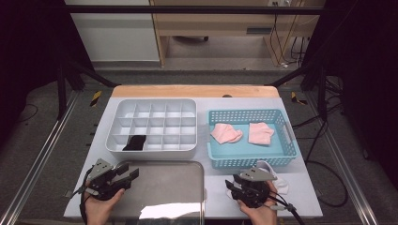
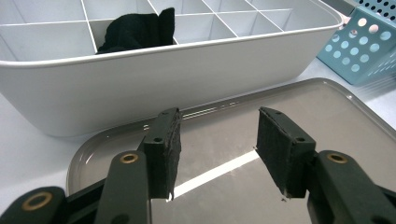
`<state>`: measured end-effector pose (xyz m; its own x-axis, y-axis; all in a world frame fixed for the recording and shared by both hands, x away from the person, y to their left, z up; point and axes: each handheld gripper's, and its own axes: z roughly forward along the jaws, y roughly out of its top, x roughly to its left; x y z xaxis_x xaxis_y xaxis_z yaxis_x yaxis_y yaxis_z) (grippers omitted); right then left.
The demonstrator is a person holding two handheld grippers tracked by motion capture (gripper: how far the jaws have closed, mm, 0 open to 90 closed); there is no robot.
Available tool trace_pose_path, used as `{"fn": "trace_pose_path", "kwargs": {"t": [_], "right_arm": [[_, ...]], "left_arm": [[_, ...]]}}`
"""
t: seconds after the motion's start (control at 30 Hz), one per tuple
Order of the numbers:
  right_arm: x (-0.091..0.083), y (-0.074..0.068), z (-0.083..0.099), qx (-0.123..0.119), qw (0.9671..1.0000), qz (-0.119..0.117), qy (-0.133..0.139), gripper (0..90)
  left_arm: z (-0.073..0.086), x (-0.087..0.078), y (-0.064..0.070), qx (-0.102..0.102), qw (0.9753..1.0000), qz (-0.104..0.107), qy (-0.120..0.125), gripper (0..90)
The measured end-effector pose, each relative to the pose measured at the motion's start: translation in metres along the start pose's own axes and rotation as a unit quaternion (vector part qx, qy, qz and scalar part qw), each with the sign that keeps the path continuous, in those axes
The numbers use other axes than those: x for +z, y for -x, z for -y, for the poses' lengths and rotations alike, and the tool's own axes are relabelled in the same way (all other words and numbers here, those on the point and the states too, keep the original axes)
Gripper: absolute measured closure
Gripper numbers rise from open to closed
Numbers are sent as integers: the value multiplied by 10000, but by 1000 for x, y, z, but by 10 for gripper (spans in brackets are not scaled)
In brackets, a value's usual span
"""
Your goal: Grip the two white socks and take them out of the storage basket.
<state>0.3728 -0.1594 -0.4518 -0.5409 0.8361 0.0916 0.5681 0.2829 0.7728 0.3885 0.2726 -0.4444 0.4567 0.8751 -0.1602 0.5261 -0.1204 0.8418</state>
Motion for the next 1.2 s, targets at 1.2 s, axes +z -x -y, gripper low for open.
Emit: {"fn": "trace_pose_path", "kwargs": {"t": [1.2], "right_arm": [[25, -7, 8, -151, 9989, 202, -397, 703]], "left_arm": [[0, 0, 4, 36, 10000, 52, -16, 484]]}}
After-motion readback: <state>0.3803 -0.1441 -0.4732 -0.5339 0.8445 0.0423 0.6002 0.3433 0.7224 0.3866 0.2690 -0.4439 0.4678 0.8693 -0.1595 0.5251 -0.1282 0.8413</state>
